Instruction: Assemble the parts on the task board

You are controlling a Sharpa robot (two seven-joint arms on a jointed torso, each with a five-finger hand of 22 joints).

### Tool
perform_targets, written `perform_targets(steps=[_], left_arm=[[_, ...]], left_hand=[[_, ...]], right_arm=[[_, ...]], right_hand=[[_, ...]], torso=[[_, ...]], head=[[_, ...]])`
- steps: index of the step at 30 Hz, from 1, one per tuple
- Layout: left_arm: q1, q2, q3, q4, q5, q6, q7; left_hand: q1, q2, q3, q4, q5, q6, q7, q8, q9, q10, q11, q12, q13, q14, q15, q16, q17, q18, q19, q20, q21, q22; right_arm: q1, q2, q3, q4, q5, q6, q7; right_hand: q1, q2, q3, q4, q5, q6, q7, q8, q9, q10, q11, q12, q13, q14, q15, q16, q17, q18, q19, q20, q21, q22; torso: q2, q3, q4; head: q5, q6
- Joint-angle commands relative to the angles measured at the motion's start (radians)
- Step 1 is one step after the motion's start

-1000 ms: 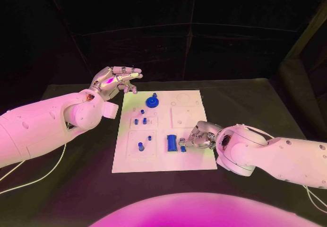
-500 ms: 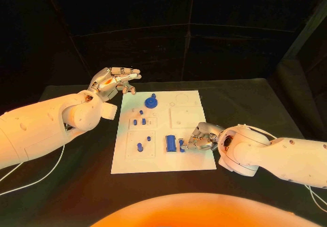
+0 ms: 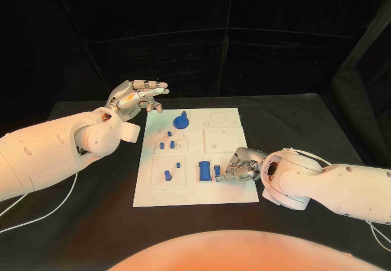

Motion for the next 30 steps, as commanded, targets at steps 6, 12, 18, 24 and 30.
perform_targets(steps=[6, 12, 18, 24, 30], left_arm=[[0.001, 0.001, 0.001, -0.001, 0.000, 0.008, 0.002], [0.001, 0.002, 0.001, -0.003, 0.000, 0.008, 0.002], [0.001, 0.002, 0.000, -0.003, 0.000, 0.009, 0.002], [0.001, 0.002, 0.000, -0.003, 0.000, 0.009, 0.001], [0.001, 0.001, 0.000, -0.003, -0.001, 0.009, 0.002]], left_hand=[[-0.001, -0.006, -0.007, 0.000, -0.003, -0.009, 0.001, 0.003, 0.001, -0.006, 0.001, 0.004, 0.000, -0.008, -0.001, 0.002, -0.001, 0.013, 0.002, 0.007, -0.005, -0.001], [-0.001, -0.006, -0.007, 0.000, -0.003, -0.009, 0.001, 0.003, 0.001, -0.006, 0.001, 0.004, 0.000, -0.008, -0.001, 0.002, -0.001, 0.013, 0.002, 0.007, -0.005, -0.001], [0.001, -0.004, -0.008, 0.000, -0.003, -0.010, 0.001, 0.005, 0.001, -0.008, 0.001, 0.006, 0.000, -0.009, -0.001, 0.002, -0.002, 0.013, 0.002, 0.007, -0.006, -0.002], [0.001, -0.004, -0.008, 0.000, -0.003, -0.010, 0.001, 0.005, 0.001, -0.008, 0.001, 0.006, 0.000, -0.009, -0.001, 0.002, -0.002, 0.013, 0.002, 0.007, -0.006, -0.002], [0.001, -0.004, -0.008, 0.000, -0.003, -0.010, 0.001, 0.005, 0.001, -0.008, 0.001, 0.006, 0.000, -0.009, -0.001, 0.002, -0.002, 0.013, 0.002, 0.007, -0.006, -0.002]], right_arm=[[0.001, 0.007, 0.000, -0.013, -0.002, 0.008, -0.012], [0.001, 0.010, 0.000, -0.019, -0.002, -0.006, -0.011], [0.001, 0.010, 0.000, -0.022, -0.006, -0.014, -0.012], [0.001, 0.012, 0.000, -0.024, -0.012, -0.016, -0.010], [0.001, 0.009, 0.000, -0.022, -0.006, -0.050, 0.015]], right_hand=[[-0.003, 0.014, -0.007, 0.002, -0.002, 0.003, 0.007, -0.007, 0.002, 0.002, 0.003, 0.000, 0.002, 0.040, 0.002, -0.003, 0.001, -0.014, -0.002, 0.005, 0.000, 0.012], [-0.012, 0.028, -0.017, 0.011, 0.011, 0.004, 0.006, -0.008, 0.003, 0.004, 0.003, 0.002, 0.004, 0.041, 0.002, -0.002, 0.003, -0.015, 0.000, 0.005, 0.001, 0.015], [-0.011, 0.032, -0.019, 0.012, 0.014, 0.005, 0.006, -0.008, 0.003, 0.004, 0.003, 0.004, 0.005, 0.041, 0.001, -0.001, 0.004, -0.015, 0.000, 0.005, 0.002, 0.015], [-0.001, 0.037, -0.020, 0.007, 0.023, 0.005, 0.005, -0.008, 0.004, 0.005, 0.002, 0.004, 0.006, 0.041, 0.001, -0.001, 0.004, -0.015, 0.001, 0.005, 0.002, 0.017], [0.002, 0.035, -0.023, 0.004, 0.025, 0.005, 0.005, -0.009, 0.004, 0.004, 0.002, 0.001, 0.004, 0.041, 0.001, -0.002, 0.002, -0.015, 0.000, 0.004, 0.002, 0.016]], torso=[[0.000, -0.0004, 0.0001], [0.001, 0.0005, -0.0014], [0.001, 0.0006, -0.0006], [0.001, 0.0004, -0.0010], [0.000, 0.0000, -0.0005]], head=[[0.001, -0.001], [0.001, 0.000], [0.000, -0.001], [0.000, -0.001], [0.000, 0.000]])
